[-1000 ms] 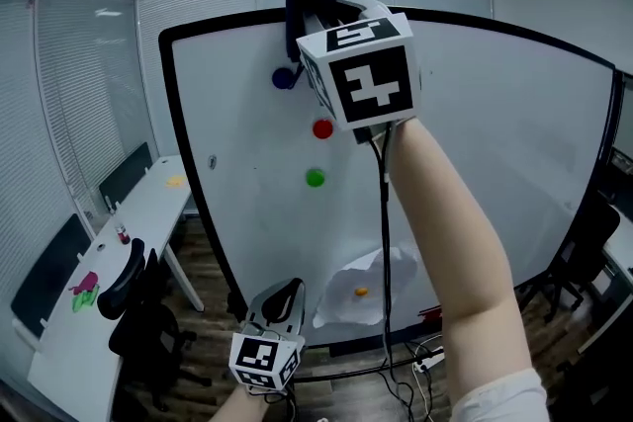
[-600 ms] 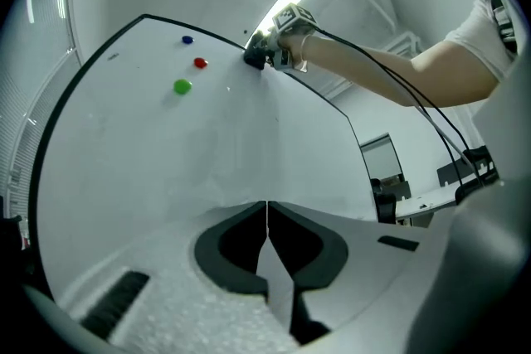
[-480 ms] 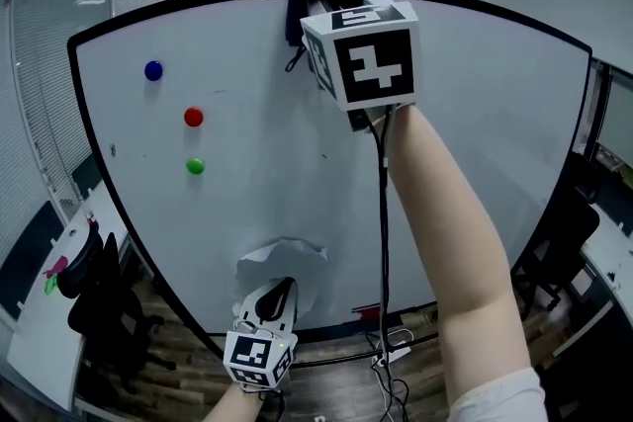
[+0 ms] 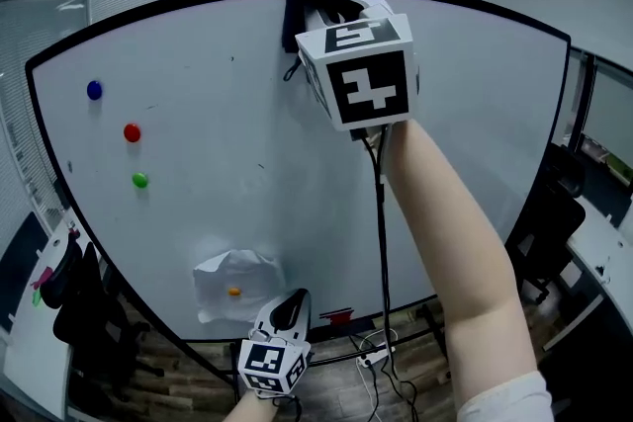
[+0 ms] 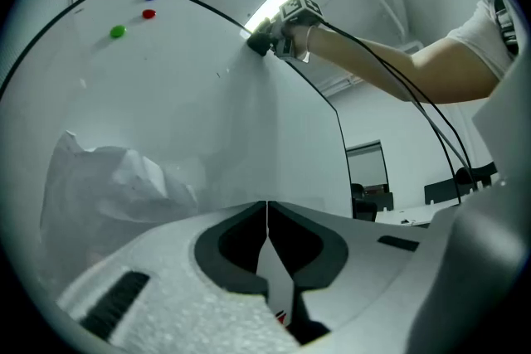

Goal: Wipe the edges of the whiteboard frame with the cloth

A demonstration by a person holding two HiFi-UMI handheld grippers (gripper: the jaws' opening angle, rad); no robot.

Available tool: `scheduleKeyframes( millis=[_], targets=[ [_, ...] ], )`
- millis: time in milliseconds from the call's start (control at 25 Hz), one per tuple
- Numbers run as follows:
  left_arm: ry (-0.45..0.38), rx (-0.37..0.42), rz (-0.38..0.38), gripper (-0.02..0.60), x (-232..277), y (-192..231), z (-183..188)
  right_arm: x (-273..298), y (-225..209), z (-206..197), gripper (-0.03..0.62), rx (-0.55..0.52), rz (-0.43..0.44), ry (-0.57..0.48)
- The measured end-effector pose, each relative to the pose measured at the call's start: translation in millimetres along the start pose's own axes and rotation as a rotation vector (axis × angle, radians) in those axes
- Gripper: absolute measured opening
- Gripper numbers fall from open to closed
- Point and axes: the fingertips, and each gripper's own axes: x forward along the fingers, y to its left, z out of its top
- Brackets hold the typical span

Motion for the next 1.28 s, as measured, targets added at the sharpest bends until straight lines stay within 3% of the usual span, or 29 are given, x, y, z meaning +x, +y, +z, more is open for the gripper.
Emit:
scheduleKeyframes(
  millis=[280, 400, 640, 880, 1120, 1280],
  targets=[
    [0.004, 0.013, -0.089, 0.020, 31, -26, 3, -12, -44, -13, 0.067, -0.040, -0.052, 0.039],
    [0.009, 0.027, -0.094, 0.020, 40, -34, 7, -15, -63, -18, 0.067, -0.018, -0.035, 0.034],
    [-0.008, 0.064, -0.056, 0.020, 70, -60, 12, -27, -102, -33, 0.067, -0.006, -0.021, 0.015],
    [-0.030, 0.053, 0.050, 0.020, 107, -86, 9, -37, -143, -51, 0.067, 0.005, 0.042, -0.042],
    [-0.033, 0.046, 0.119, 0.020, 150, -136, 5, -50, -200, -70, 0.067, 0.008, 0.098, -0.072],
    [-0.030, 0.055, 0.130, 0.020, 178, -180, 8, -63, -251, -88, 0.067, 0.015, 0.090, -0.068]
  ],
)
